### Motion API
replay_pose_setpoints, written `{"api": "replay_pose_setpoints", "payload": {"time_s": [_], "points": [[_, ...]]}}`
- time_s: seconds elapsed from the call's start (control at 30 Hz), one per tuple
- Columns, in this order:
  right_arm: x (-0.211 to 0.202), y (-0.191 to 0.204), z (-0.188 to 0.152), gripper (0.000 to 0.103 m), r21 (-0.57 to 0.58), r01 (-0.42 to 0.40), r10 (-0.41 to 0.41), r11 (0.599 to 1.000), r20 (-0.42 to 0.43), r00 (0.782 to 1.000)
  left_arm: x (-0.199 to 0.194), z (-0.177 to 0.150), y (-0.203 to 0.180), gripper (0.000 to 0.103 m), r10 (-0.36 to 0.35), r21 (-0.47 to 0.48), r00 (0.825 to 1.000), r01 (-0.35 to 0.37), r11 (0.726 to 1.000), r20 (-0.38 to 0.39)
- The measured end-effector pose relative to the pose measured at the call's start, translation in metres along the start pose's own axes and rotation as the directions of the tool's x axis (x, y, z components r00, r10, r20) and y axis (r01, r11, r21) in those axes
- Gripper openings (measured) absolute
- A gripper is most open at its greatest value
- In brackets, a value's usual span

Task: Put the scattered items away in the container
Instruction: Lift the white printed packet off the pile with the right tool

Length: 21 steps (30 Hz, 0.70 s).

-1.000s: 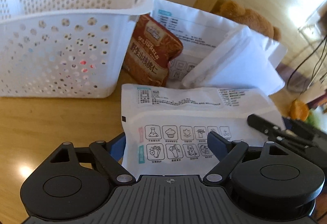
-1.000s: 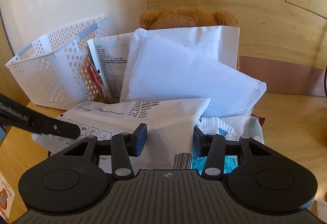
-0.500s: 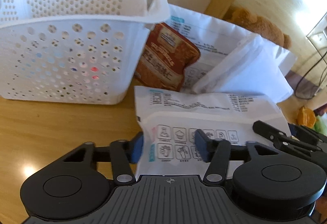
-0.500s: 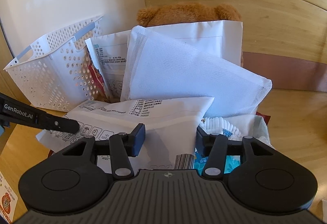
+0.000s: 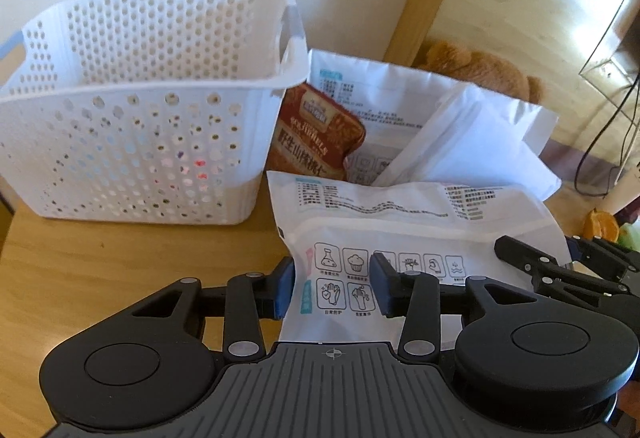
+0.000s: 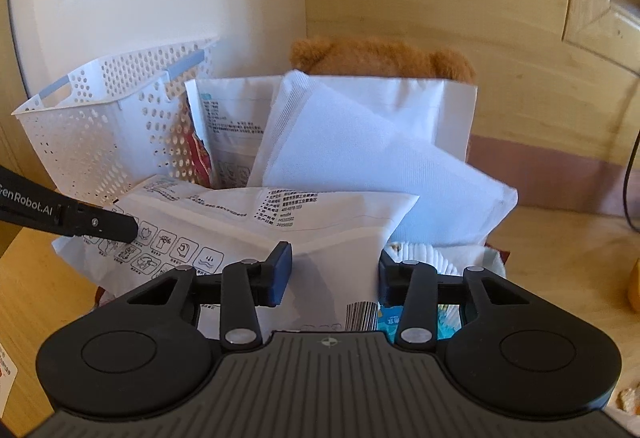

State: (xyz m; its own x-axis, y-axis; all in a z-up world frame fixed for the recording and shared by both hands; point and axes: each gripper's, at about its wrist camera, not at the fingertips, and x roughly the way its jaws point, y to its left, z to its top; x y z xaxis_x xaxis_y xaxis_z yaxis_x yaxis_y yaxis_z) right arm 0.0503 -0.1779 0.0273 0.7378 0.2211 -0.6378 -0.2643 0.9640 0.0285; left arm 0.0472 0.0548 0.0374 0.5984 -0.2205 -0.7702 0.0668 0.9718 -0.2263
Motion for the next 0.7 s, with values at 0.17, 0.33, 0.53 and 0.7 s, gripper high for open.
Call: {"api": "replay_pose_setpoints", "payload": {"time_s": [0.17, 0.33, 0.53, 0.7], "points": [[-0.01, 0.005, 0.003, 0.048, -0.028, 0.005, -0.004, 1.0, 0.027, 1.0, -0.009, 0.002, -0.009, 0.103, 0.019, 0.02, 0.999, -0.019, 1.0, 0.033], [-0.016, 0.005, 0.004, 0.048, -0.033, 0.009, -0.007, 0.999, 0.055, 0.998, -0.018, 0.004, -0.015, 0.103, 0.028, 0.033, 0.998, -0.03, 0.999, 0.059], [-0.024, 0.004, 0.009, 0.048, -0.031, 0.008, -0.005, 0.999, 0.091, 0.996, -0.03, 0.007, -0.022, 0.103, 0.024, 0.042, 0.996, -0.028, 0.999, 0.091], [-0.034, 0.004, 0.011, 0.048, -0.031, 0.009, -0.005, 0.999, 0.12, 0.993, -0.04, 0.009, -0.026, 0.103, 0.023, 0.048, 0.993, -0.029, 0.998, 0.116]]}}
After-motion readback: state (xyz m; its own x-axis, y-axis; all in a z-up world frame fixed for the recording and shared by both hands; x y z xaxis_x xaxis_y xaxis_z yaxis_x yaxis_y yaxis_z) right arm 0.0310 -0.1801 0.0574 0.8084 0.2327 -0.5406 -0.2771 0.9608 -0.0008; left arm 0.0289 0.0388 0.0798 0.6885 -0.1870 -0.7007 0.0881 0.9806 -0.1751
